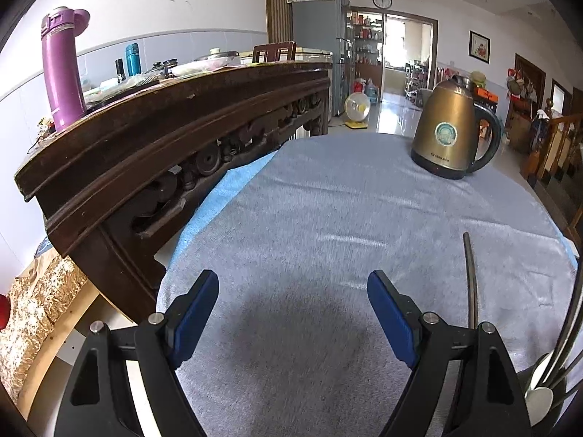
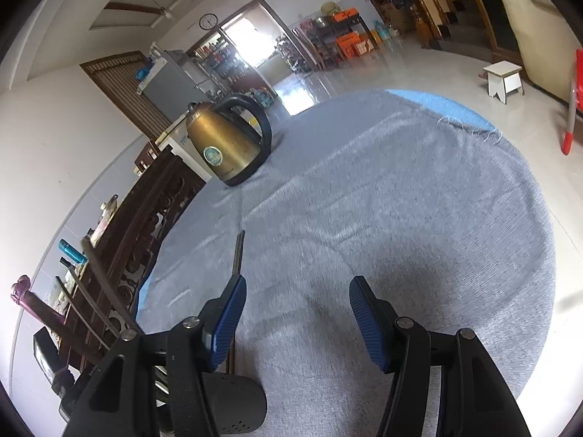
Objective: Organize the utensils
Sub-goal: 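Move the left gripper down to a dark chopstick on the cloth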
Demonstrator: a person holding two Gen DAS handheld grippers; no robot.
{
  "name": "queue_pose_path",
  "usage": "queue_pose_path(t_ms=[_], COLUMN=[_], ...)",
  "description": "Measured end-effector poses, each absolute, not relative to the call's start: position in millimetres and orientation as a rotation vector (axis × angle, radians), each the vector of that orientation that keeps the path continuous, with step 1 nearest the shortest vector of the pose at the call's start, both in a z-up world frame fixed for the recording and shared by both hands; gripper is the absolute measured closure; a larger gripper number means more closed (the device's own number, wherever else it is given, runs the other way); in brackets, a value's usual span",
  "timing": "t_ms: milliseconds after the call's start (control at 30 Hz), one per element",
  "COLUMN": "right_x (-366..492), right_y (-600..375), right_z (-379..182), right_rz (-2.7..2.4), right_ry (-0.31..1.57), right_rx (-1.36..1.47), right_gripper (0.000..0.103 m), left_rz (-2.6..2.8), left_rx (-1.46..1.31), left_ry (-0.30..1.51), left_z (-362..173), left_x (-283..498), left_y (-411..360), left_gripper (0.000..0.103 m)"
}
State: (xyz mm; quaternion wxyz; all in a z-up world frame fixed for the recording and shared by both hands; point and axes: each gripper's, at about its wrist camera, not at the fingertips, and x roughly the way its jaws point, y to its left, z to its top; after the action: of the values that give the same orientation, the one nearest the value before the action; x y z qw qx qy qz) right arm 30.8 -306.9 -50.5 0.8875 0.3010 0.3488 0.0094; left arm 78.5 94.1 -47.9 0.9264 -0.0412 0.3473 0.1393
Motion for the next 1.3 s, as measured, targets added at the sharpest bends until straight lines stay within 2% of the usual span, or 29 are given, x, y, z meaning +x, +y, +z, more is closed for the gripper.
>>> queue_pose_path(t_ms=[500, 900, 1300], right_x=[57, 72, 81], right_y=[-300, -301, -308], right_z=[-79, -104, -116], right_rz=[0.042, 0.037, 0.041], right_ry=[0.811, 0.877, 0.899], right_rx=[0.641, 0.652, 0.669], right_gripper=[0.041, 0.041, 0.041], left_rz=[0.207, -0.089, -0.225], left_rx=[-0.053, -0.042, 0.032], left_ry=[0.829, 0.963, 1.016], left_z=[-73, -107, -128], left_x=[119, 192, 211], left_y=[80, 14, -34], left_gripper=[0.019, 0.019, 0.019])
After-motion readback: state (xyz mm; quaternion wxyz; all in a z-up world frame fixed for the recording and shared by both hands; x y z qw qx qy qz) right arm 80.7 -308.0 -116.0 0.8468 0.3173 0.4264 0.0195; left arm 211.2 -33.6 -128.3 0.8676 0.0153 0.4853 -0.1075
